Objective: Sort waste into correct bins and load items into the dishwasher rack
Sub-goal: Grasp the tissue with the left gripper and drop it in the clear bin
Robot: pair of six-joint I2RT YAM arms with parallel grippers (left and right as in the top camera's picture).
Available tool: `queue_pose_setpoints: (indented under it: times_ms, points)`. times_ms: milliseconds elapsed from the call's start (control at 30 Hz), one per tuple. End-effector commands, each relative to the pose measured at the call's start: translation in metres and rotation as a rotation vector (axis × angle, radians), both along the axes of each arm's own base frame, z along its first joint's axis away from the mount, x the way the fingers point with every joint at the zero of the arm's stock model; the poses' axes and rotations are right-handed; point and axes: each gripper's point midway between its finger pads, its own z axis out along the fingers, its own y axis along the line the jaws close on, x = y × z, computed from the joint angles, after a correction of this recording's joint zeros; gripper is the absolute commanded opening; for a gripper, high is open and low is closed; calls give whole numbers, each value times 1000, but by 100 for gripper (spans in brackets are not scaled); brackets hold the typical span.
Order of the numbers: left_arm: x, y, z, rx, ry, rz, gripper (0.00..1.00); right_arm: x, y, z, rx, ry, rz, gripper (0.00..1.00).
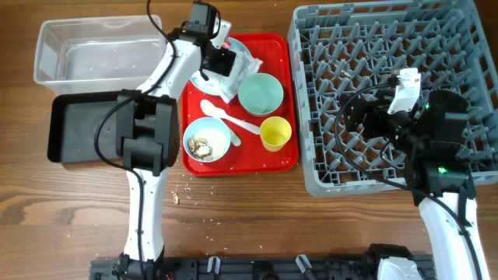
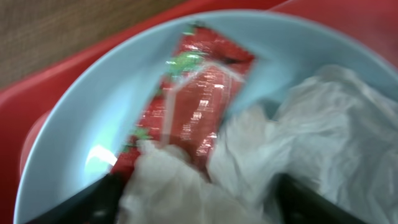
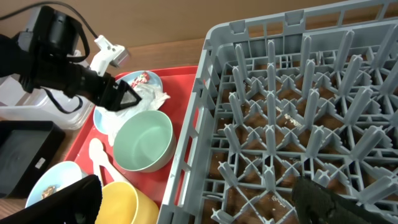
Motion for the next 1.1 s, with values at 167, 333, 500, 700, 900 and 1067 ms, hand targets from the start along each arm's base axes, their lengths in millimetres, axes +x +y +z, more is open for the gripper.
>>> queue_pose_setpoints:
  times_ms: [167, 333, 500, 700, 900, 1067]
  points:
    - [0, -5, -26, 14, 25, 14, 4, 3, 2, 9, 19, -13, 11, 100]
    - [29, 13, 85, -154, -132, 261, 4, 3, 2, 9, 19, -14, 12, 100]
    - [16, 75, 203, -262, -266, 447, 4, 3, 2, 9, 19, -14, 12, 100]
    - [-3, 180, 199, -253, -202, 711, 4, 3, 2, 9, 19, -14, 11, 100]
    - [0, 279, 114, -220, -99, 912, 4, 3, 2, 9, 20, -13, 11, 100]
    - [-7, 287, 93, -218, -41, 932, 39, 3, 2, 10, 34, -10, 3, 100]
